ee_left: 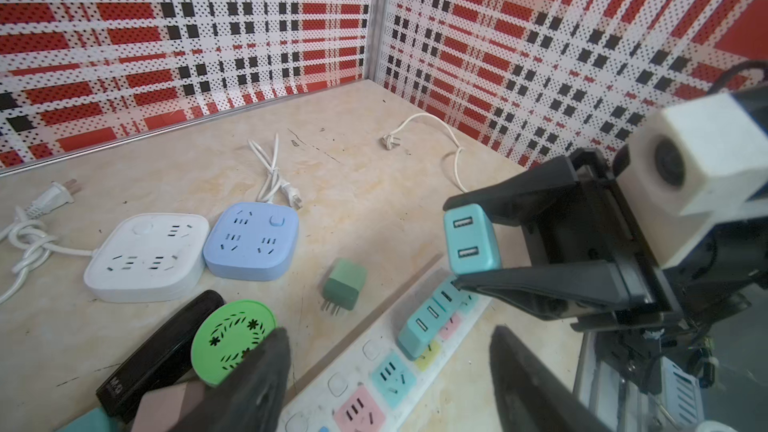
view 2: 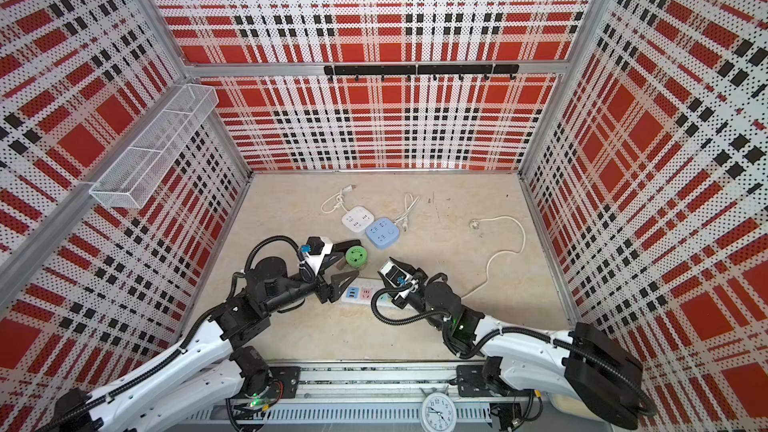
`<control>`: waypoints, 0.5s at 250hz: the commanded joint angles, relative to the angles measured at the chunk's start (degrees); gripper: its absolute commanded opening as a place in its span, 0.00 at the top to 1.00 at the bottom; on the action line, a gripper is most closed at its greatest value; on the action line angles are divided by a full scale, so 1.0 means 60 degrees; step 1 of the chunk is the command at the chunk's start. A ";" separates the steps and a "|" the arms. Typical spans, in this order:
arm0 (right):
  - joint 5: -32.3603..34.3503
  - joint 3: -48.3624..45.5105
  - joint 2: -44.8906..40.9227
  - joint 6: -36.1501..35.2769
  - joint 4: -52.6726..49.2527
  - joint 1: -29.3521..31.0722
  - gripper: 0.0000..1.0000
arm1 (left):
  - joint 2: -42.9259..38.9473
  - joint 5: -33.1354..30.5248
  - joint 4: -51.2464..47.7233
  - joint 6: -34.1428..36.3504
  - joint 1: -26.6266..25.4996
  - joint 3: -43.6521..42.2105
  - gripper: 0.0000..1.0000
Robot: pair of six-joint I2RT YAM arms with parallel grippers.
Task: Insert the plug
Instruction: 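Close the left gripper on the teal adapter while the right gripper holds it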
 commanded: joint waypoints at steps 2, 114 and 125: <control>0.0089 -0.0061 -0.0050 -0.0491 0.0907 0.0194 0.91 | 0.0256 0.0276 0.0029 0.0316 -0.0196 0.0386 0.23; -0.0178 -0.0502 -0.0345 -0.1052 0.1622 0.0709 0.91 | 0.1389 0.0882 0.0050 0.0233 -0.0565 0.1181 0.24; -0.0189 -0.0540 -0.0355 -0.1084 0.1677 0.0731 0.91 | 0.1498 0.1040 0.0065 0.0216 -0.0628 0.1279 0.24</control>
